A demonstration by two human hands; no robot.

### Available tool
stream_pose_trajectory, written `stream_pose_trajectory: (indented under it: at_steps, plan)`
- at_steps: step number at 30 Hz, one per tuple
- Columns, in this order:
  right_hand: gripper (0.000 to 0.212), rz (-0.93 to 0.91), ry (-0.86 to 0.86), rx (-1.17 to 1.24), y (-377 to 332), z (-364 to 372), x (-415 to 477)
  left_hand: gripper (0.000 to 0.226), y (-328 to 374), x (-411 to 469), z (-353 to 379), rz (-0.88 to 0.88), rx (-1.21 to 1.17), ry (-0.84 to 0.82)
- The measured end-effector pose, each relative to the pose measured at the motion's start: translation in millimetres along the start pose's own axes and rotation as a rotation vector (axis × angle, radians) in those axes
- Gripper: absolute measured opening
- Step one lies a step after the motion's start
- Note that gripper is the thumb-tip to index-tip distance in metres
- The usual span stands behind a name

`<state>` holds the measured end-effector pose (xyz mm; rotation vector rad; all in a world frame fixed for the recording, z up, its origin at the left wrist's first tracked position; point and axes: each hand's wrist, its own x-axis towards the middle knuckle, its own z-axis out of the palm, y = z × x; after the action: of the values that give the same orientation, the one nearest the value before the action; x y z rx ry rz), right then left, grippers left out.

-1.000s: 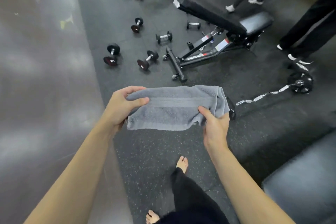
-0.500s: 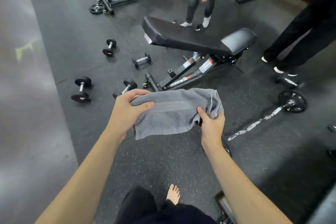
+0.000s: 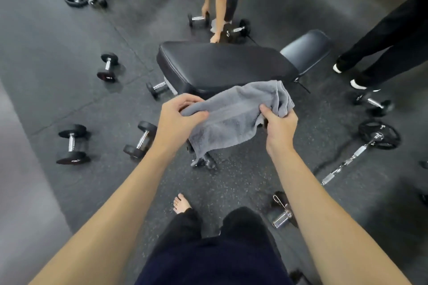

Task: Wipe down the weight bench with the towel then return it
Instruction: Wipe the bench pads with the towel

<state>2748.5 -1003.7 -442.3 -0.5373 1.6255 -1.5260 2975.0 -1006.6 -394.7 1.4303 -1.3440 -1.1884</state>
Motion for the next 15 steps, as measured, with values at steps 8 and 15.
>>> stream_pose_trajectory:
  at_steps: [8,15]
  plan:
    - [0.041,0.019,-0.102,-0.192,-10,83,158,0.017,-20,127,46,-0.176,0.001,0.147]
    - [0.076,-0.025,-0.463,-0.467,-7,177,267,0.012,-32,197,88,-0.195,0.063,0.592]
